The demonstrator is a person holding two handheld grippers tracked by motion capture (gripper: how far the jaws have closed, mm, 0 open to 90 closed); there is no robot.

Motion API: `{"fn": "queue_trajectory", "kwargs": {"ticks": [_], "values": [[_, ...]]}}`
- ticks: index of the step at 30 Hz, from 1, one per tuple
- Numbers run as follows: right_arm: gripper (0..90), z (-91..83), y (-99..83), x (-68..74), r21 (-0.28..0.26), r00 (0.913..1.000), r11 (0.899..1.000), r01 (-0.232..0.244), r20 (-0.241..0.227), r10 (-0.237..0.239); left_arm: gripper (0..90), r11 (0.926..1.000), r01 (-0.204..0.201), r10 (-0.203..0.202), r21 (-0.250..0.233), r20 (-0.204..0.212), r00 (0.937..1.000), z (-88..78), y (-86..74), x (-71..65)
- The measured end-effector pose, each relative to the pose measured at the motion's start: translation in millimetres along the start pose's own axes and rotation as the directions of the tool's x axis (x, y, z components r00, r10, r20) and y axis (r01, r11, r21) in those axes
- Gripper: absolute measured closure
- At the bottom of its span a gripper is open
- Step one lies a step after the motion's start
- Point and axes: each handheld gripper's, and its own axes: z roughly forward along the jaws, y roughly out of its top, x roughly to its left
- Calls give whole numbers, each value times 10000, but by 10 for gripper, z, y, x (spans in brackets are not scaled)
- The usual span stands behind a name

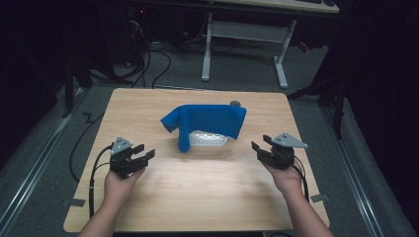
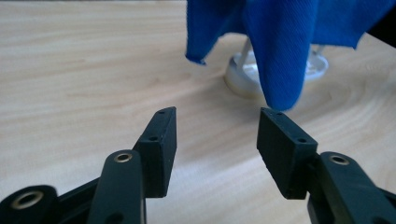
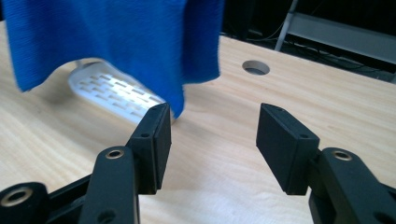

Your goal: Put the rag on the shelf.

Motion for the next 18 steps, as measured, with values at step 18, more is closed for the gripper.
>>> {"fn": "queue_trajectory", "kwargs": {"ticks": [18], "values": [[319, -131, -456, 815, 905, 9958, 9956, 240, -897, -159, 441, 9845, -1032, 863, 1419, 1202, 9890, -156, -671, -795]]}}
